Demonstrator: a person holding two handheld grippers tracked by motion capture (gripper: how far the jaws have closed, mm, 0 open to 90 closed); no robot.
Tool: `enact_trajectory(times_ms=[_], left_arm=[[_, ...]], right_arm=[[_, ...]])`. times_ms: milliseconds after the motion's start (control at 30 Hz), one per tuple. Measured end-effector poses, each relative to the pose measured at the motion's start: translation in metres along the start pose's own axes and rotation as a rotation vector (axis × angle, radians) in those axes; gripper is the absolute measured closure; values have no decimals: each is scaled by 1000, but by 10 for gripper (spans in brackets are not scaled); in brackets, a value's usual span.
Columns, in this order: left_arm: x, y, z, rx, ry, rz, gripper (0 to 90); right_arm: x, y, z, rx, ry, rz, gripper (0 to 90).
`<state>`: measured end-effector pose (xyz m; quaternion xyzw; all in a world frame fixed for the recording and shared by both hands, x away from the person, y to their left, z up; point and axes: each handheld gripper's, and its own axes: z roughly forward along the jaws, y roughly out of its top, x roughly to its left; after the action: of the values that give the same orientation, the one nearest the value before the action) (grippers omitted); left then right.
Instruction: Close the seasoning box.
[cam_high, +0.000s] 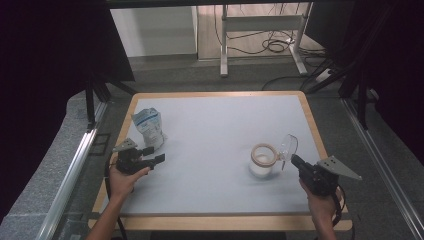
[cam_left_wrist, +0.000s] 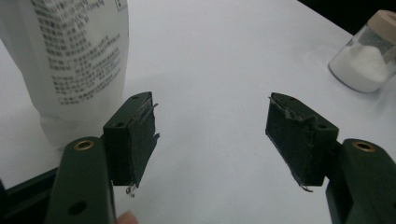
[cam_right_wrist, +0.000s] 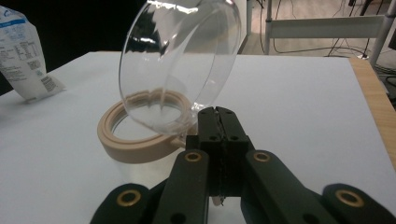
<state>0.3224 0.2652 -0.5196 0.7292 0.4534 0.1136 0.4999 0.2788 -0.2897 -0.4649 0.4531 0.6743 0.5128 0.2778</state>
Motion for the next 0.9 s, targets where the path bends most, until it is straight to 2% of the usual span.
enact_trajectory(times_ms=[100,267,367,733,900], left_arm=[[-2,-3,2,6,-3,-2,331],[-6,-5,4,15,-1,24,331],[-9,-6,5,14,-4,25,331],[-15,-7,7,17,-11,57,327],[-18,-8,11,22,-24,61,325]], right_arm=[[-2,3,2,-3,4,-6,900],[-4,6,5,-11,5,0,900],[-2,8,5,-16,3,-1,900],[6,19,8,-20,13,-29,900],[17,25,19,0,38,-50,900]])
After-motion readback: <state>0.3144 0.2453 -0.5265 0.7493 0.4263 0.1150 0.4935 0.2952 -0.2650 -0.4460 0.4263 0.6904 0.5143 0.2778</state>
